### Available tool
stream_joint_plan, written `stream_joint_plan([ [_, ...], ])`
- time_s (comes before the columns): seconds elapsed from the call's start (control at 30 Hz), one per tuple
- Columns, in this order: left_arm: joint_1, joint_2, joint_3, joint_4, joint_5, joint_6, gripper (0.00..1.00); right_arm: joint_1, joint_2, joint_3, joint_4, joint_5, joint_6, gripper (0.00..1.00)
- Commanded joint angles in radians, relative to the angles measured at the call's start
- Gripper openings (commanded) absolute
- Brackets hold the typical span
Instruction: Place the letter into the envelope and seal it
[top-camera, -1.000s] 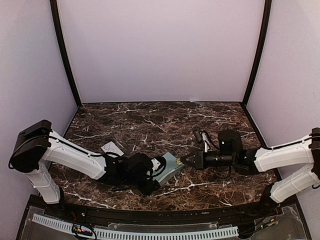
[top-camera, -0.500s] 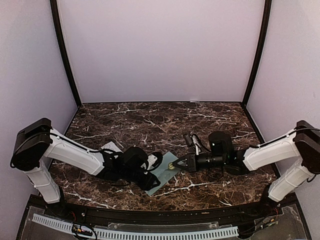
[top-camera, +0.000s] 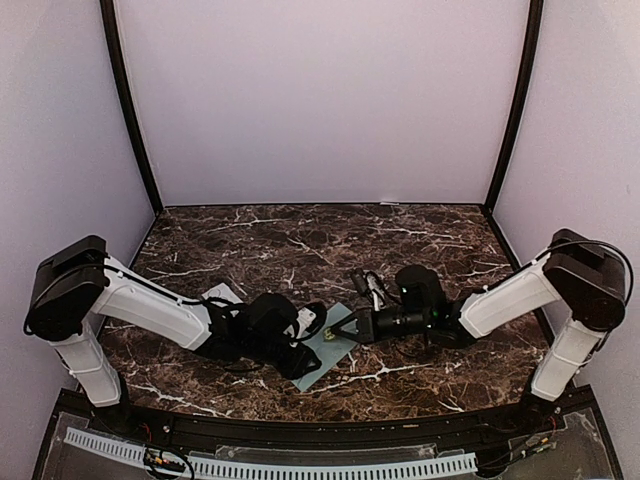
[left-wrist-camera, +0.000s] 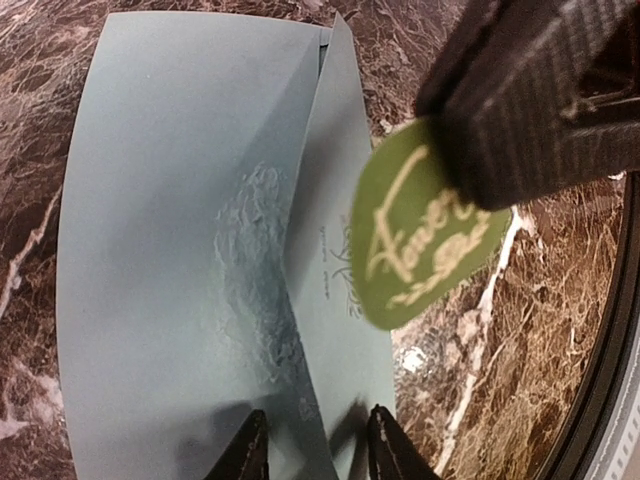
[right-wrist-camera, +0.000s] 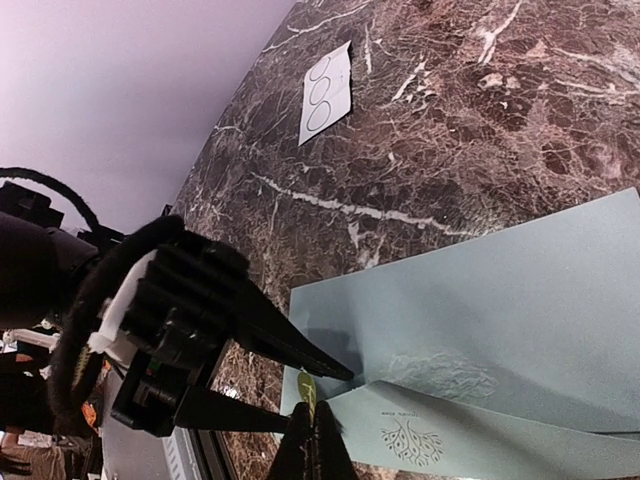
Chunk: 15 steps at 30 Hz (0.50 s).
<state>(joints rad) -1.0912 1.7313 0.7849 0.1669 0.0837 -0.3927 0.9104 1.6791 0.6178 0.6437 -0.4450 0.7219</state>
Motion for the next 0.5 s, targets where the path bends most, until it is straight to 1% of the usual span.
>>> stream_joint_plan([
  [0.0,-0.003,0.069,-0.032,-0.161,-0.003,-0.010,0.32,0.010,0.061,0.028,0.098,0.004,0.039,0.00],
  [0.33,-0.003,0.023,-0.040,-0.146,-0.002,0.001,0.32,0.000,0.174,0.025,0.220,0.003,0.107,0.00],
  [0.43,-0.003,-0.014,-0.041,-0.131,0.005,0.005,0.36,-0.010,0.197,0.017,0.257,-0.011,0.124,0.00],
  [0.47,-0.003,-0.023,-0.041,-0.130,0.002,0.005,0.39,-0.015,0.202,0.013,0.275,-0.017,0.132,0.00],
])
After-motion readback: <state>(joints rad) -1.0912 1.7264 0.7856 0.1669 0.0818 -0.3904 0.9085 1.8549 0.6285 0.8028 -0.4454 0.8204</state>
